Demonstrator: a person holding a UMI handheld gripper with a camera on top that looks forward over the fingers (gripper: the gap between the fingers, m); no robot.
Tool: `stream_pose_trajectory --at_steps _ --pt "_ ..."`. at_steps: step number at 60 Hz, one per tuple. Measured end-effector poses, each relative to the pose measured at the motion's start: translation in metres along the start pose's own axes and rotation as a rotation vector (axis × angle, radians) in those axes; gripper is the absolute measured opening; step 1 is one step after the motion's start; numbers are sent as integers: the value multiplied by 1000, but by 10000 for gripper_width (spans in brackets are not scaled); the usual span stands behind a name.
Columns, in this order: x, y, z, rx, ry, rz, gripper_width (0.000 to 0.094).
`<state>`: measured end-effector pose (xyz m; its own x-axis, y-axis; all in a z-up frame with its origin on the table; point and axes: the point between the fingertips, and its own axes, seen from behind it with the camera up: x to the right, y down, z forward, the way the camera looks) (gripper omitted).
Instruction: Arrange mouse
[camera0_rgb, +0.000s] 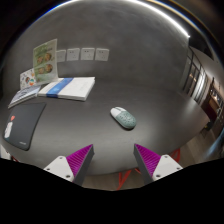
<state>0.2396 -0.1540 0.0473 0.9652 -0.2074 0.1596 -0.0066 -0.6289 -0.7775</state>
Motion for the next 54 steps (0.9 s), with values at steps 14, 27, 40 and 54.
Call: stream_pose_trajectory --at_steps 14,27,40,54 --pt "-25 -27 26 -13 -148 39 847" --pt "-63 -48 15 -28 -244 30 837" --pt "-99 -44 -7 -44 -252 30 820" --pt "-146 -29 -18 -12 -206 139 500"
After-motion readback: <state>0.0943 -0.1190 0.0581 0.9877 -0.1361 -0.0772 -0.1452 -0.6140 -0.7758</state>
